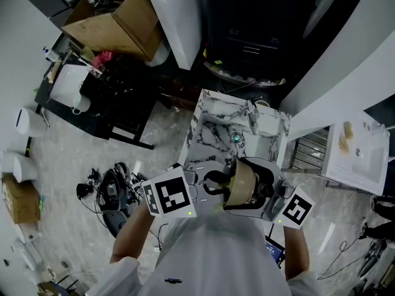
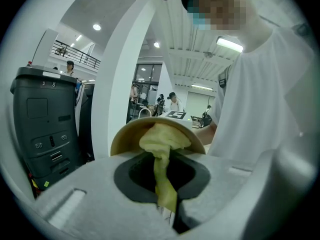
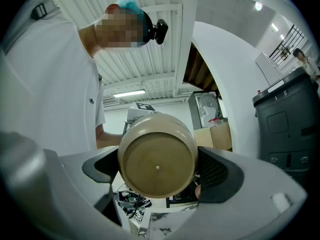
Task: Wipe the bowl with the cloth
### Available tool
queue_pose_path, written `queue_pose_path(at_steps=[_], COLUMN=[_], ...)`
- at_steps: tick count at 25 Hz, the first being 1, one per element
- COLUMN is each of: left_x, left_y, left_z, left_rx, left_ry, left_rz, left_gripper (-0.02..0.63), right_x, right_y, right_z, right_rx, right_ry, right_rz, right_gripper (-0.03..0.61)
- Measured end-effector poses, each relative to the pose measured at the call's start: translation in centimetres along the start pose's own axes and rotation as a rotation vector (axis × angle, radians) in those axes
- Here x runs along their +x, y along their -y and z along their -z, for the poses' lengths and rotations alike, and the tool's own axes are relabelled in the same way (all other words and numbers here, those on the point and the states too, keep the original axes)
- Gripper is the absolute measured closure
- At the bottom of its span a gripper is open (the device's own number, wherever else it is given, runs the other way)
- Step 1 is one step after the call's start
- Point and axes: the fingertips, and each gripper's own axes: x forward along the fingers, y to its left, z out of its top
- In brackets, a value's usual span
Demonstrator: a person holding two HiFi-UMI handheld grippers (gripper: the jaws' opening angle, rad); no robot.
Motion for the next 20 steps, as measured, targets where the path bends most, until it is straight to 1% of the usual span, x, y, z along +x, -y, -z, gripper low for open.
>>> queue_pose_path(at_steps=[5, 8, 10, 15, 18, 20], left_x=[-0.7, -1.3, -1.4, -0.3, 0.1, 0.2], left_y=[-0.4, -0.4, -0.1, 0.9, 1.2, 1.0], left_z=[-0.2, -0.1, 0.5, 3.0, 3.7, 4.0], left_rx=[0.0, 0.002, 0.014, 0.056, 0.059, 0.06], left_ry=[0.013, 0.01, -0.021, -0.159, -0.189, -0.2], left_rz=[-0.016, -0.02, -0.016, -0.002, 0.015, 0.005], left_gripper=[0.581, 0.581, 0.581, 0.583, 0.581, 0.581], right_x=[0.0, -0.3, -0.5, -0.3, 0.0, 0.0], right_y=[0.4, 0.9, 1.2, 0.7, 0.1, -0.1], right_z=[0.1, 0.1, 0.0, 0.2, 0.2, 0.1], right_rx=[0.004, 0.008, 0.011, 0.014, 0.026, 0.033], right_ry=[-0.001, 0.003, 0.009, 0.002, 0.004, 0.009], right_rz=[0.007, 0.026, 0.038, 0.026, 0.008, 0.001], right_gripper=[0.086, 0.086, 0.086, 0.086, 0.086, 0.086])
